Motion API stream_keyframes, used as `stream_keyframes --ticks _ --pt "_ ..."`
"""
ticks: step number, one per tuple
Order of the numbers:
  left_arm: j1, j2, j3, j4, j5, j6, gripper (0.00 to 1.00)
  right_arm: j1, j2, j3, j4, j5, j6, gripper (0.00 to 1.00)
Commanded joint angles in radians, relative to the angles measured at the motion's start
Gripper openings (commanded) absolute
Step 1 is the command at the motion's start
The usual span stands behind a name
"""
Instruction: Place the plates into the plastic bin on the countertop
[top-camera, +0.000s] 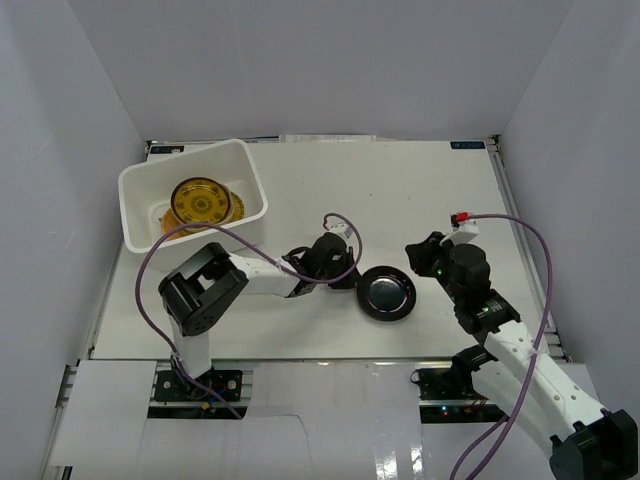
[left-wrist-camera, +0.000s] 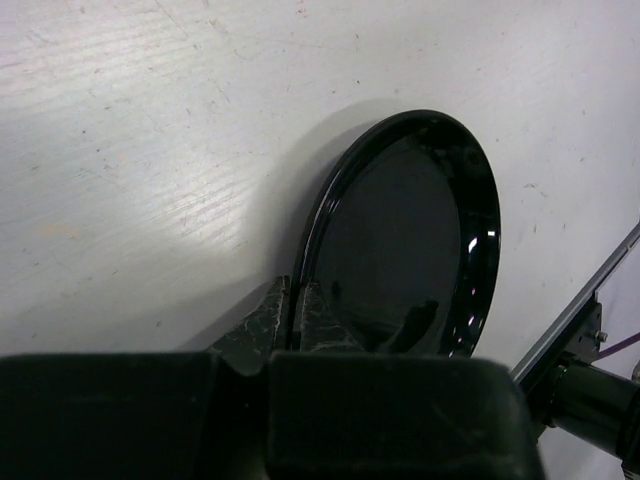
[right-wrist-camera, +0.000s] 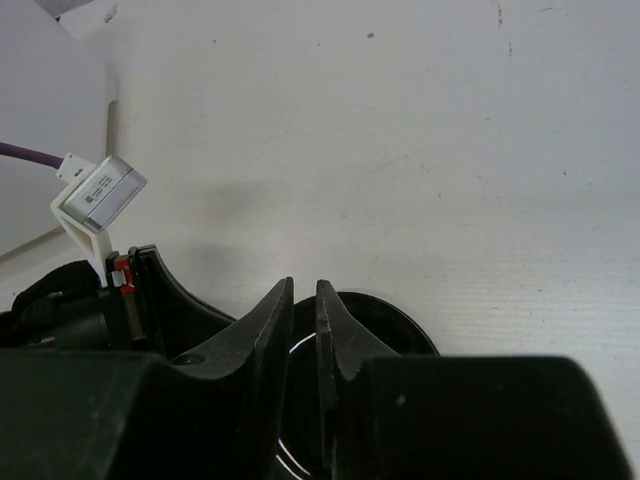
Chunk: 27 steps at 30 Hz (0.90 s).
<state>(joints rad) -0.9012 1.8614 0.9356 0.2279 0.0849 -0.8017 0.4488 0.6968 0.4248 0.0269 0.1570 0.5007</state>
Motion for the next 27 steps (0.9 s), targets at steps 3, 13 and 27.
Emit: stream_keyframes --ticks 3,13,27 --pt "0.019 -0.168 0.02 -0.111 -0.12 0.053 0.0 -0.019 -0.078 0.032 -0.025 0.019 -0.042 0.28" --pt "0.443 -0.613 0.13 -0.321 -0.152 0.117 0.0 -0.021 -0.158 0.103 -0.111 -0.052 -0.085 0.45" --pt "1.071 -0.558 0.129 -0.43 -0.201 0.119 0.0 -0.01 0.009 0.045 0.005 -0.312 -0.076 0.45"
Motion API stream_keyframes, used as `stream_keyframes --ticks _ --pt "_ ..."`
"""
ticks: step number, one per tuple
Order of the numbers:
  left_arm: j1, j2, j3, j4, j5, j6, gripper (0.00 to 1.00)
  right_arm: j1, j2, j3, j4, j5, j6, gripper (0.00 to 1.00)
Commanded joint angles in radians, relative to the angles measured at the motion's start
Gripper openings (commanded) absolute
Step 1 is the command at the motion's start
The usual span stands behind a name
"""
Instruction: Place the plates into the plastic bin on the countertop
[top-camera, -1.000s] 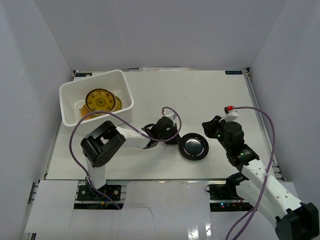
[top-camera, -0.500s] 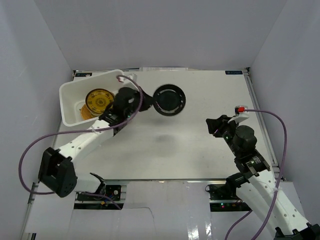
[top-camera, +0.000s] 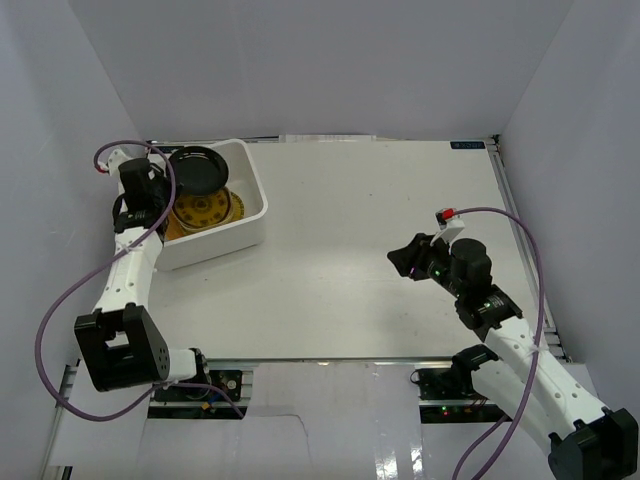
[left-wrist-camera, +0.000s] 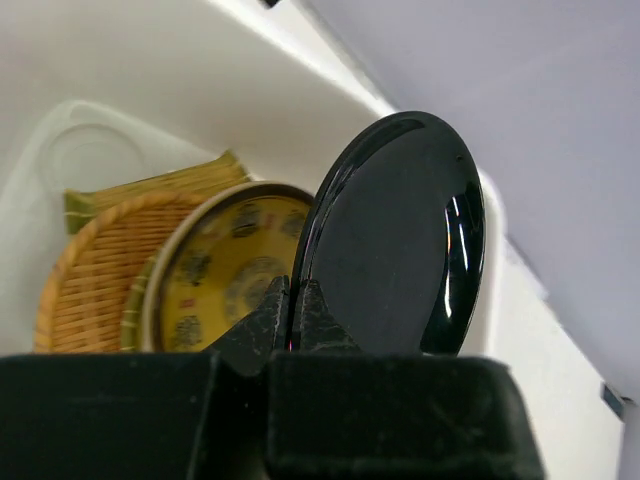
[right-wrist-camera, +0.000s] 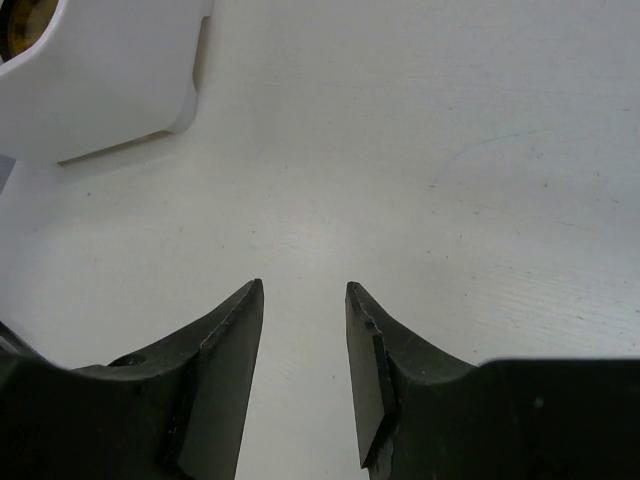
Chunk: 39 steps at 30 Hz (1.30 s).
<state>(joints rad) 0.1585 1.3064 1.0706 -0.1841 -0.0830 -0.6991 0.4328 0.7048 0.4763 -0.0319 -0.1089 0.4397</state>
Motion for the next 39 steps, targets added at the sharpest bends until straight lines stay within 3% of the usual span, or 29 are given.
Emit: stream_keyframes --ticks 1,3,8,16,24,28,32,34,35,39 --pt "0.016 0.014 -0.012 -0.008 -0.043 0.021 0.0 0.006 -0.001 -0.013 0.067 -0.049 -0.013 0.45" --pt "0.018 0.036 -0.012 -0.018 -0.067 0.033 0.01 0.009 -0.001 -0.031 0.075 -0.054 -0.009 0.45" --pt "0.019 0.047 -0.046 -0.006 -0.132 0.049 0.14 0.014 -0.002 -0.045 0.075 -0.057 -0.007 0.45" --pt "0.019 0.016 -0.06 0.005 -0.104 0.058 0.61 0.017 -0.005 -0.025 0.067 -0.046 -0.009 0.46" --pt "0.019 -0.113 -0.057 0.009 -0.025 0.058 0.82 0.02 -0.002 0.011 0.047 -0.038 -0.019 0.51" --pt "0.01 -0.238 -0.113 0.084 0.165 0.039 0.89 0.02 -0.008 0.045 0.04 -0.031 -0.032 0.66" --pt "-0.065 -0.39 -0.205 0.132 0.456 0.042 0.92 0.021 -0.05 0.09 0.033 0.006 -0.044 0.91" --pt "-0.121 -0.435 -0.233 0.129 0.505 0.09 0.92 0.02 -0.085 0.122 0.0 0.052 -0.048 0.9" --pt "-0.199 -0.488 -0.268 0.124 0.538 0.111 0.98 0.021 -0.109 0.134 -0.008 0.072 -0.055 0.9" --pt "-0.298 -0.625 -0.346 0.088 0.664 0.193 0.98 0.02 -0.154 0.137 -0.039 0.19 -0.068 0.9"
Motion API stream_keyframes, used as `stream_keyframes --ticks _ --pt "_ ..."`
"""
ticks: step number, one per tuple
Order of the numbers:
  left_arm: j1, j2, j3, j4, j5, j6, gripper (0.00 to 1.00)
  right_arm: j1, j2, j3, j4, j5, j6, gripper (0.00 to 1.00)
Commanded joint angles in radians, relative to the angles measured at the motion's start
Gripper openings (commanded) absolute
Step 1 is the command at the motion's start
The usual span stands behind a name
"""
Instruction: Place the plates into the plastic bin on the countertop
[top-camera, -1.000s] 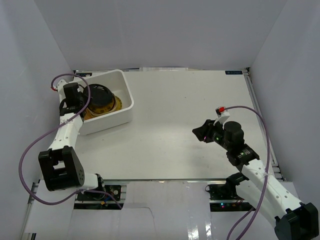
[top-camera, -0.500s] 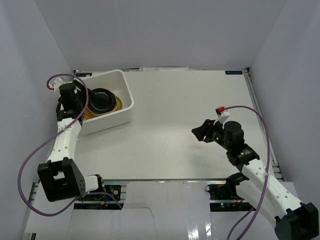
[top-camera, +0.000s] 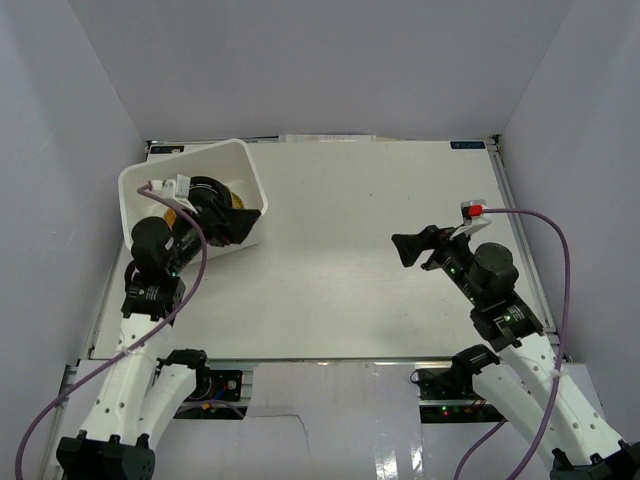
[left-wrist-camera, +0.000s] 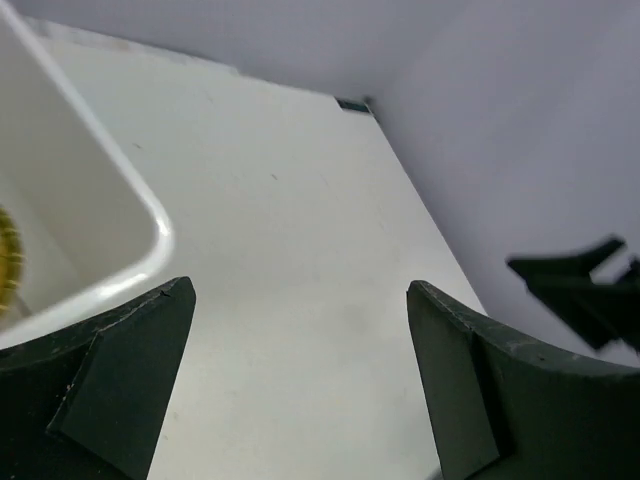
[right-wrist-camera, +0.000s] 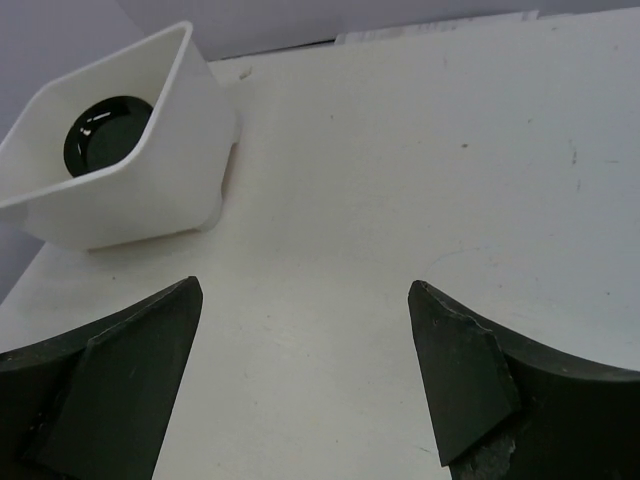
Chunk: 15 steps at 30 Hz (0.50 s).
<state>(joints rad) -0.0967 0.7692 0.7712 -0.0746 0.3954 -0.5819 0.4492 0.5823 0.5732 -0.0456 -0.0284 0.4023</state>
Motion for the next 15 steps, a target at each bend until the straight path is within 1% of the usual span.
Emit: stream_keyframes --ticks 1,3,4,7,11,15 --pt "-0.047 -0.109 -0.081 -0.033 0.224 0.083 0.98 0.003 -0.048 0.039 -0.036 0.148 -0.031 0.9" --pt "-0.049 -0.165 -0.102 -0.057 0.293 0.103 0.98 0.003 -0.064 0.027 -0.048 0.166 -0.028 0.9" --pt "-0.049 -0.179 -0.102 -0.101 0.302 0.114 0.98 0.003 -0.081 0.008 -0.048 0.162 -0.028 0.9" --pt "-0.049 -0.212 -0.096 -0.14 0.313 0.136 0.98 0.003 -0.119 -0.033 -0.03 0.145 -0.028 0.9" --pt "-0.051 -0.229 -0.093 -0.146 0.326 0.148 0.98 0.003 -0.16 -0.061 -0.01 0.171 -0.028 0.9" --pt "-0.058 -0.223 -0.075 -0.146 0.301 0.154 0.98 0.003 -0.183 -0.053 -0.008 0.188 -0.033 0.9"
